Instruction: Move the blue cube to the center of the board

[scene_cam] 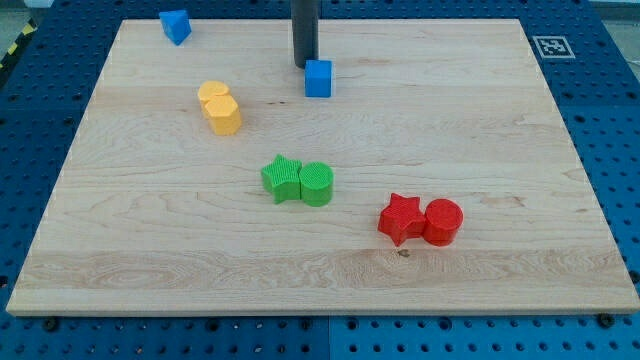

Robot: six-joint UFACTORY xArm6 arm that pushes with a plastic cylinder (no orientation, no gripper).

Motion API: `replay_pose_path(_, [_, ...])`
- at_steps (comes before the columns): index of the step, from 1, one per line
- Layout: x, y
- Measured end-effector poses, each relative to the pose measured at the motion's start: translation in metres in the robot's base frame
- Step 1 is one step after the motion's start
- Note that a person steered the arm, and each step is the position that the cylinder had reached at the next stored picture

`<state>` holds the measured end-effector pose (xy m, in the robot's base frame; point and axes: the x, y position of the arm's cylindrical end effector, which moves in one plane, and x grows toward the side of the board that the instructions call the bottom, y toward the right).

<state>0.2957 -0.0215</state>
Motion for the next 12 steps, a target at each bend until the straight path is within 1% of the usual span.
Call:
replay_pose_path(1, [0.037,0.009])
replay_pose_path(2, [0.055,0.019])
replay_pose_path(3, [0.054,0.042])
replay_pose_path(4, [0.058,0.087])
replay_pose_path(5, [0.080,0.100])
replay_pose_path(6, [0.087,0.070])
replay_pose_path(7, [0.083,0.036])
replay_pose_path(9, [0.086,0.001])
replay_pose_path(10, [0.086,-0.001])
replay_pose_path(12, [0.064,-0.004])
